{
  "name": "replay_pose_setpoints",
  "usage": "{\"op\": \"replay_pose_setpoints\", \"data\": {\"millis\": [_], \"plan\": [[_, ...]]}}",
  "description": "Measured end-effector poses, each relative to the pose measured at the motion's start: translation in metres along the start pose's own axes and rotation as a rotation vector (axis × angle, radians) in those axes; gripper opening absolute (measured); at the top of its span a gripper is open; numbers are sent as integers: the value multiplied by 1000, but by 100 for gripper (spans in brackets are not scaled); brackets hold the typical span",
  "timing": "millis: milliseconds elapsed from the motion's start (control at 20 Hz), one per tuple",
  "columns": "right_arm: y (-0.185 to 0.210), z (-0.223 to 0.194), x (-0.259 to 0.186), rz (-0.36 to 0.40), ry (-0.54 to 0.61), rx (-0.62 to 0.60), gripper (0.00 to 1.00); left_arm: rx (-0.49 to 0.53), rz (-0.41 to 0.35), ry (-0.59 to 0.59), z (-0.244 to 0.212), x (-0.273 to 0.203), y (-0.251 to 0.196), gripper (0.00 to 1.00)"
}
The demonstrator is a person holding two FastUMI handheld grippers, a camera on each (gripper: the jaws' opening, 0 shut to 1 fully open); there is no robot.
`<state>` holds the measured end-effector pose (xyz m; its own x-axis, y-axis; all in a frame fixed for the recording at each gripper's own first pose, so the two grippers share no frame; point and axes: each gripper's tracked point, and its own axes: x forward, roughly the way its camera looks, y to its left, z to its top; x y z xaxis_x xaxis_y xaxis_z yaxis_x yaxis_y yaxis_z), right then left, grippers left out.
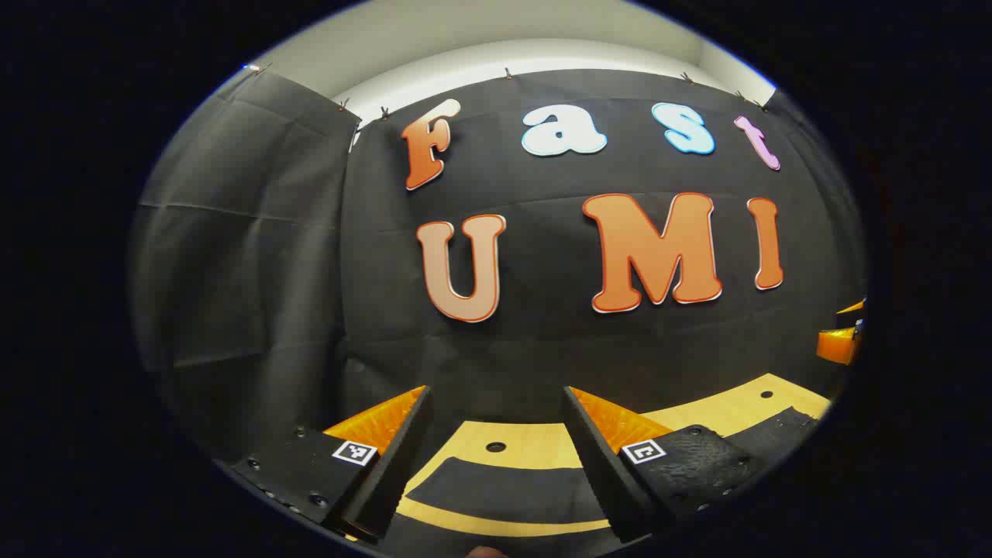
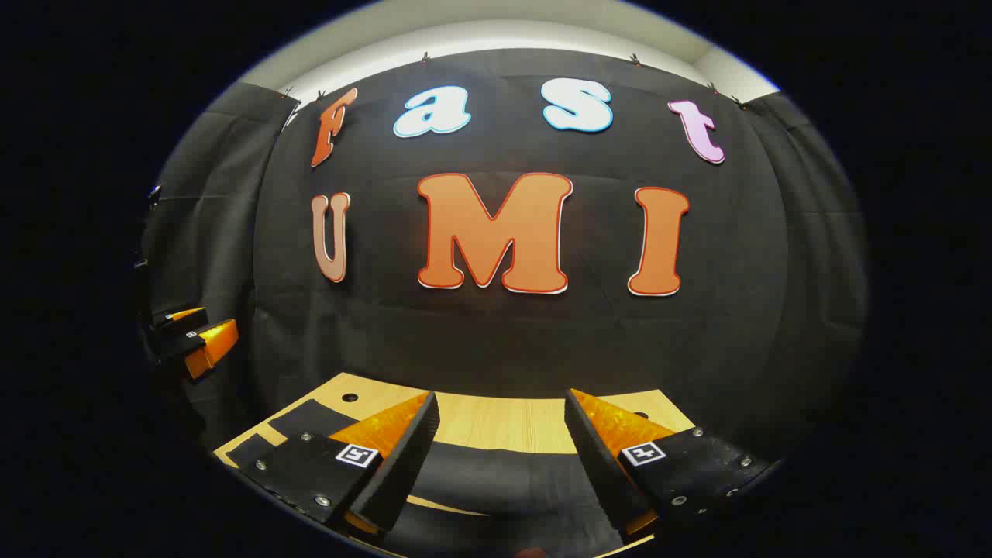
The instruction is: Grasp the waist and the cuffs of the jeans and fold them to make the two legs overlap; first hold the waist and fold one-third of the jeans toward the cuffs, then hold the cuffs and fold the remaining one-third in the same direction to finish folding.
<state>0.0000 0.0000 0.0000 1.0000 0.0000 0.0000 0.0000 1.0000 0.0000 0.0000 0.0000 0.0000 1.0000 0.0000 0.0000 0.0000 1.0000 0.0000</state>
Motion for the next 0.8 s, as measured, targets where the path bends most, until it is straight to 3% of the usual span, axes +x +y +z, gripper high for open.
{"op": "replay_pose_setpoints", "data": {"millis": [400,800], "plan": [[-33,-13,-4,-67,41,20,98,7,58,1,-4,-14,21,99],[-85,-44,-16,-177,133,85,98,-78,27,182,-58,-16,21,99]]}}
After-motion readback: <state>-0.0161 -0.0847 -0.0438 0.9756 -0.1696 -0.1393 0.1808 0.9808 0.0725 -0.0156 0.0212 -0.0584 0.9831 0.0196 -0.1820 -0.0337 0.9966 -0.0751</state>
